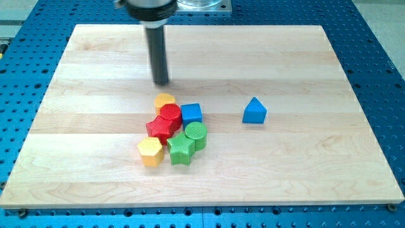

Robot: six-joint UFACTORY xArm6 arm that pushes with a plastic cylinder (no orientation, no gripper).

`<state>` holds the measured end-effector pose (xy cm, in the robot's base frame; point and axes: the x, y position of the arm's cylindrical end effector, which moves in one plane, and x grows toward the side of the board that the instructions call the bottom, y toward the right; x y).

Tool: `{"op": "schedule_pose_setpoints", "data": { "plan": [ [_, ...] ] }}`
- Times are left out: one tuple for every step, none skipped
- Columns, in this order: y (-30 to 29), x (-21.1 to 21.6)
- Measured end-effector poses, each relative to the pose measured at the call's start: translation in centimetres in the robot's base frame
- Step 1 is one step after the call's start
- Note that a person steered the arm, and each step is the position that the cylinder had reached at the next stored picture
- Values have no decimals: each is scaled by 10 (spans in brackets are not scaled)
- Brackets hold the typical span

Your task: Adjust the yellow heart to the top left side of the red star

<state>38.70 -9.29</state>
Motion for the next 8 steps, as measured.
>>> {"op": "schedule_pose_setpoints", "data": {
  "plan": [
    [-22, 21],
    [14, 22],
    [48, 31],
    [36, 48],
    [17, 56],
    [-3, 58],
    [-57, 70],
    [-89, 92]
  ]
}}
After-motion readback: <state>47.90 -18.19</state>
